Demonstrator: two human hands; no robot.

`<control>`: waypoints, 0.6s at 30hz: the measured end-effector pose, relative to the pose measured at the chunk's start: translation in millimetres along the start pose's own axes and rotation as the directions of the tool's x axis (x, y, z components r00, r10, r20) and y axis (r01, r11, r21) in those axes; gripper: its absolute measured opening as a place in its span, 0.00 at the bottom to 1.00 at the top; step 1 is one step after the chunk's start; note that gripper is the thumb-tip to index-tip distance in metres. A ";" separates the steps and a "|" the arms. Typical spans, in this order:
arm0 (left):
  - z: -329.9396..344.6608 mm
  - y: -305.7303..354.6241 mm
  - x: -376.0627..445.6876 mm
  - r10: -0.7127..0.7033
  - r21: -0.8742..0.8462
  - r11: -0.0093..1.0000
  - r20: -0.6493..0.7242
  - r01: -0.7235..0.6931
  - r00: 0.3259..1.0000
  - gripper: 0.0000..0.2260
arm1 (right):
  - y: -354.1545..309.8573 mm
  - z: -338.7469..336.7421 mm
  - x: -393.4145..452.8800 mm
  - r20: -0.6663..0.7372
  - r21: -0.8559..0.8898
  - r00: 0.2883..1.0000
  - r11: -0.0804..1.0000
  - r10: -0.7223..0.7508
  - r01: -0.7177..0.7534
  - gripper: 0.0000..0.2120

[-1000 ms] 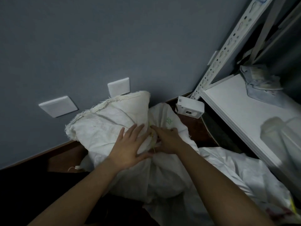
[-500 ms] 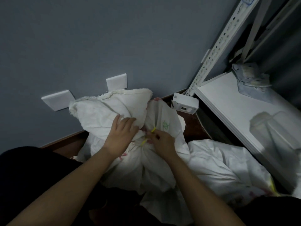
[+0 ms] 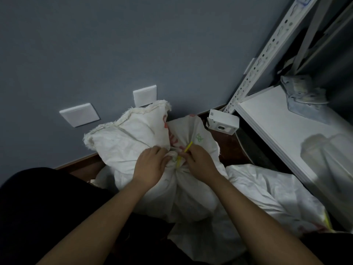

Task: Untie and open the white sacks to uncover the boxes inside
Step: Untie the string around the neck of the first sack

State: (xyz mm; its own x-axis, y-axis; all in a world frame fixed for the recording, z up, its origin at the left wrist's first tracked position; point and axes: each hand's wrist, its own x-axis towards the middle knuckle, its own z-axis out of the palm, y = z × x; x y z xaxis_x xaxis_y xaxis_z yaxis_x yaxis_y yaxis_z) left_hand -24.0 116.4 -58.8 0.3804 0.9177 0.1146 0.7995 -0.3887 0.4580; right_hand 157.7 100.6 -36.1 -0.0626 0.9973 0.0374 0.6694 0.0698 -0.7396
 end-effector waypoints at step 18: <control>25.6 38.9 -15.6 -0.125 -0.225 0.969 -0.077 0.105 0.989 0.10 | 21.0 16.3 -2.7 0.003 0.305 0.895 0.852 0.446 -0.426 0.18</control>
State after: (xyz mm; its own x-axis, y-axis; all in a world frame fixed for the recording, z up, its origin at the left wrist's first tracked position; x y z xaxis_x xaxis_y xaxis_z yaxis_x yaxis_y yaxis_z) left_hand 13.1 84.8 -65.3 0.2405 0.9626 0.1245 0.7098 -0.2619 0.6539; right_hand 159.9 99.1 -62.7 0.2407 0.9237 -0.2982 0.3715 -0.3715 -0.8508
